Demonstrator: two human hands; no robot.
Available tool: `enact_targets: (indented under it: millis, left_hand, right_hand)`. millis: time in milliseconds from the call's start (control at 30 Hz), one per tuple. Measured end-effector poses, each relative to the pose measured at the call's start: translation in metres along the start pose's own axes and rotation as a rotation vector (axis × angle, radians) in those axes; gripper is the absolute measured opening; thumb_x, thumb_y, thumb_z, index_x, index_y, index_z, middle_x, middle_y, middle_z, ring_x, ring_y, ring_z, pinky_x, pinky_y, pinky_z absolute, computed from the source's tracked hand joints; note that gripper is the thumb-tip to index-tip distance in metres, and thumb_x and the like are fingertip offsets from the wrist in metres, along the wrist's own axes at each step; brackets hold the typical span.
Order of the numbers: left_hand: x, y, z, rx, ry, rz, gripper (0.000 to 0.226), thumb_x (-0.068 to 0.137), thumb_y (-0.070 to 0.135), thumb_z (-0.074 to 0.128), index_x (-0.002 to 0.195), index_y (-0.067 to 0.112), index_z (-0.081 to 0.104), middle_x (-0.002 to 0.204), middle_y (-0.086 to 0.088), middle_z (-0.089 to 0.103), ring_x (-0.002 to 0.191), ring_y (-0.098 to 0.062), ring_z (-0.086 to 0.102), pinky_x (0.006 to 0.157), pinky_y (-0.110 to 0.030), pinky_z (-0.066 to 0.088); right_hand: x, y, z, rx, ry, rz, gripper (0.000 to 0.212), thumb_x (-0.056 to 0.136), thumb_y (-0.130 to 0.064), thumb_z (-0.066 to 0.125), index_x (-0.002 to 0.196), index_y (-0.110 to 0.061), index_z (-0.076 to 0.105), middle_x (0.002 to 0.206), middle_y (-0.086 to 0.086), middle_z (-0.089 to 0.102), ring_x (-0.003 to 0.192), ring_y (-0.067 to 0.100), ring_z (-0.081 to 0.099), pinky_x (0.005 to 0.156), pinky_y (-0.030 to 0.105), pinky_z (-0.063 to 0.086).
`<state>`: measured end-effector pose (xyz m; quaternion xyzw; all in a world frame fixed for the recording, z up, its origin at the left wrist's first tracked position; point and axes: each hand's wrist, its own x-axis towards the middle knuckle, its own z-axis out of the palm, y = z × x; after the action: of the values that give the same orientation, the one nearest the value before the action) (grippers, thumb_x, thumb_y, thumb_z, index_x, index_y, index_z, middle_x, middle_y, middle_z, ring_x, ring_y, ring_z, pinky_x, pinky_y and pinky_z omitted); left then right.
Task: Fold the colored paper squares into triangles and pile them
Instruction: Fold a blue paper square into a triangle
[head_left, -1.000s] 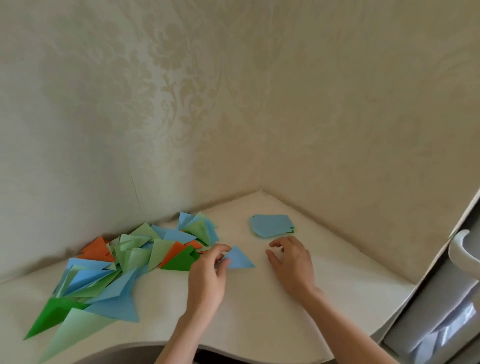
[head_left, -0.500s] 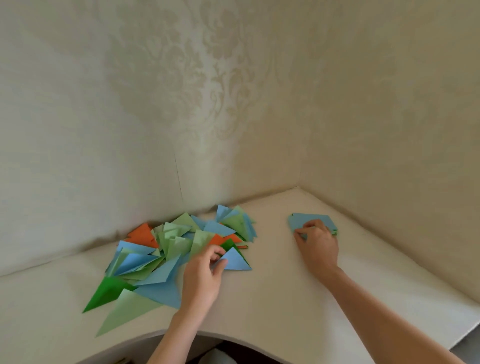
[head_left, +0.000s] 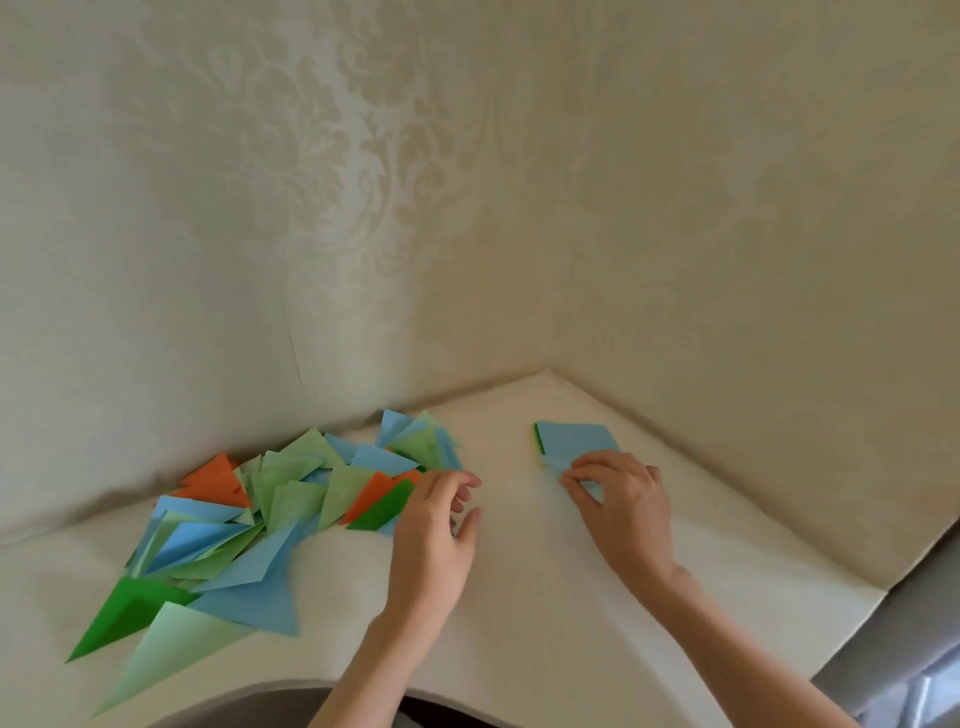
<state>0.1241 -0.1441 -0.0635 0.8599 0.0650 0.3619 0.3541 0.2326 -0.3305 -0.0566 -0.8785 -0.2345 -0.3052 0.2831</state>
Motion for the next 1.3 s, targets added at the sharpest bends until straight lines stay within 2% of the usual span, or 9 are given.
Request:
enact_targets:
  millis: [100, 167, 300, 433, 567, 733, 900, 1000, 1300]
  left_hand:
    - [-0.002, 0.014, 0.021, -0.077, -0.057, 0.043, 0.032, 0.076, -0.005, 0.071, 0.095, 0.019, 0.063, 0.085, 0.012, 0.055, 0.075, -0.004, 0.056, 0.069, -0.009, 0.045]
    - [-0.005, 0.018, 0.032, -0.100, -0.114, 0.074, 0.031, 0.077, -0.006, 0.068, 0.097, 0.018, 0.063, 0.091, 0.012, 0.057, 0.080, -0.003, 0.058, 0.074, -0.009, 0.045]
    - [-0.010, 0.019, 0.048, -0.067, -0.284, 0.051, 0.042, 0.079, -0.004, 0.058, 0.111, 0.023, 0.061, 0.106, 0.012, 0.058, 0.097, 0.001, 0.052, 0.088, -0.002, 0.034]
    - [-0.010, 0.016, 0.056, -0.030, -0.390, 0.028, 0.043, 0.080, 0.002, 0.055, 0.116, 0.026, 0.056, 0.105, 0.013, 0.059, 0.099, 0.000, 0.052, 0.086, 0.000, 0.030]
    - [-0.007, 0.012, 0.059, -0.029, -0.390, 0.023, 0.037, 0.081, 0.010, 0.059, 0.113, 0.028, 0.056, 0.102, 0.017, 0.061, 0.099, 0.002, 0.052, 0.086, -0.001, 0.031]
    - [-0.002, 0.013, 0.064, -0.044, -0.365, 0.049, 0.030, 0.080, 0.026, 0.071, 0.108, 0.027, 0.060, 0.094, 0.019, 0.062, 0.094, 0.001, 0.051, 0.082, -0.003, 0.033]
    - [0.001, 0.016, 0.073, 0.007, -0.328, 0.092, 0.030, 0.079, 0.034, 0.071, 0.106, 0.027, 0.061, 0.089, 0.018, 0.058, 0.088, -0.006, 0.050, 0.079, -0.023, 0.043]
    - [0.001, 0.016, 0.078, 0.063, -0.298, 0.098, 0.030, 0.076, 0.036, 0.070, 0.104, 0.029, 0.061, 0.087, 0.019, 0.056, 0.084, -0.008, 0.050, 0.073, -0.028, 0.045]
    - [0.003, 0.014, 0.076, -0.012, -0.350, 0.012, 0.028, 0.078, 0.028, 0.072, 0.102, 0.036, 0.061, 0.086, 0.022, 0.059, 0.090, 0.000, 0.049, 0.077, -0.014, 0.037]
  right_hand:
    - [-0.019, 0.000, -0.006, -0.003, -0.044, -0.013, 0.011, 0.072, -0.025, 0.083, 0.074, -0.026, 0.072, 0.086, -0.016, 0.069, 0.082, 0.009, 0.063, 0.072, 0.025, 0.029]
    - [-0.030, 0.002, -0.007, -0.008, -0.095, -0.009, 0.010, 0.072, -0.028, 0.082, 0.074, -0.029, 0.072, 0.086, -0.017, 0.068, 0.081, 0.008, 0.062, 0.073, 0.026, 0.033]
    - [-0.043, 0.003, -0.009, 0.006, -0.201, -0.028, 0.004, 0.075, -0.038, 0.073, 0.076, -0.033, 0.073, 0.087, -0.021, 0.066, 0.080, 0.006, 0.062, 0.071, 0.028, 0.037]
    - [-0.041, 0.007, -0.015, 0.082, -0.365, 0.037, 0.016, 0.082, -0.045, 0.064, 0.089, -0.034, 0.074, 0.099, -0.021, 0.065, 0.093, 0.003, 0.059, 0.079, 0.025, 0.040]
    - [-0.034, 0.017, -0.022, 0.221, -0.428, 0.106, 0.023, 0.076, -0.036, 0.077, 0.097, -0.028, 0.073, 0.098, -0.019, 0.060, 0.091, -0.001, 0.056, 0.080, 0.003, 0.037]
    - [-0.030, 0.020, -0.025, 0.312, -0.412, 0.216, 0.024, 0.073, -0.024, 0.081, 0.095, -0.024, 0.072, 0.088, -0.017, 0.061, 0.083, -0.001, 0.058, 0.073, 0.004, 0.039]
    - [-0.033, 0.017, -0.023, 0.389, -0.380, 0.304, 0.023, 0.073, -0.026, 0.081, 0.092, -0.029, 0.069, 0.090, -0.015, 0.063, 0.090, -0.005, 0.056, 0.073, 0.004, 0.040]
    - [-0.031, 0.016, -0.020, 0.379, -0.411, 0.333, 0.025, 0.073, -0.029, 0.081, 0.092, -0.032, 0.067, 0.091, -0.017, 0.063, 0.088, -0.007, 0.056, 0.073, 0.004, 0.040]
    - [-0.016, 0.018, -0.022, 0.305, -0.570, 0.375, 0.028, 0.077, -0.019, 0.077, 0.102, -0.028, 0.067, 0.087, -0.020, 0.053, 0.080, -0.006, 0.051, 0.069, -0.002, 0.035]
